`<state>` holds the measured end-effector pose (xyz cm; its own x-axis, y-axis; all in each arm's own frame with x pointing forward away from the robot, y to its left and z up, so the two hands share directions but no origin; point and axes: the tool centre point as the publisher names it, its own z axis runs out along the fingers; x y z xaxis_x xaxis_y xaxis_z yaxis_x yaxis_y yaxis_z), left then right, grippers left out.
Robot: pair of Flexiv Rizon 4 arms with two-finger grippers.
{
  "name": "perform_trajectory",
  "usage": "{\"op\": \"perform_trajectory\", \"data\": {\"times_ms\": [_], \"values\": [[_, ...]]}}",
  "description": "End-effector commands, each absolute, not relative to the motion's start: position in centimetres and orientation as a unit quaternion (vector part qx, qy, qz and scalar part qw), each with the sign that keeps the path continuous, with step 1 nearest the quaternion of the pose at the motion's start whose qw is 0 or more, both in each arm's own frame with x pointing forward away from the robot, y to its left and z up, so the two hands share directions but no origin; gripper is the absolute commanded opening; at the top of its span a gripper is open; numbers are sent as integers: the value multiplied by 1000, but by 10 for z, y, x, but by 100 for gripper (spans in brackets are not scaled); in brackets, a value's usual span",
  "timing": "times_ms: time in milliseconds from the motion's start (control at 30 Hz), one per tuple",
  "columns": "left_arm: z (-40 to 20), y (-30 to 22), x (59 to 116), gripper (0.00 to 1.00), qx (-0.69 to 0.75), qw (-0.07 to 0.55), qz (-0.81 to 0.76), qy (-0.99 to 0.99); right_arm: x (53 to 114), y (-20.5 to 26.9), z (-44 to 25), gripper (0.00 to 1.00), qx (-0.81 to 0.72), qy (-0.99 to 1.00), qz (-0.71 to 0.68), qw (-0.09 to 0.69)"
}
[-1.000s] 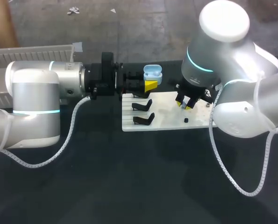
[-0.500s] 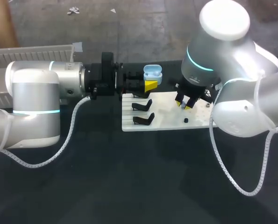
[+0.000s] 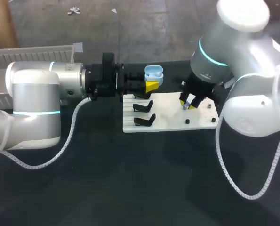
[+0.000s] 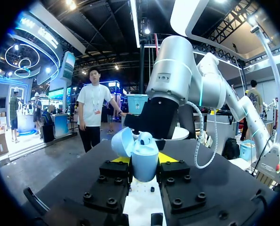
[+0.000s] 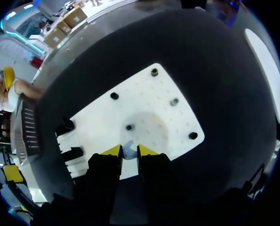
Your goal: Pick up each earbud case from the left stands, insert the matching earbuds, close the lid, and place the case in the box.
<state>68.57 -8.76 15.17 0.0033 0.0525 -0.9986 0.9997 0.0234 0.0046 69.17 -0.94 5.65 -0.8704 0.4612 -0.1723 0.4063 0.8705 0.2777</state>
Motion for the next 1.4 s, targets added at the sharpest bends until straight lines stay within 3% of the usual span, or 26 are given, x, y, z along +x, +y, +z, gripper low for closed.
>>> {"op": "perform_trajectory", "data": {"times_ms": [33,767,1400], "values": [[151,-88,685,0,507,496,-479,517,678,-16,72,0,213,962,130,106],[151,-88,685,0,507,496,-479,517,618,7,150,0,32,988,135,66],[151,-88,685,0,507,496,-479,517,644,50,205,0,-105,983,131,81]]}}
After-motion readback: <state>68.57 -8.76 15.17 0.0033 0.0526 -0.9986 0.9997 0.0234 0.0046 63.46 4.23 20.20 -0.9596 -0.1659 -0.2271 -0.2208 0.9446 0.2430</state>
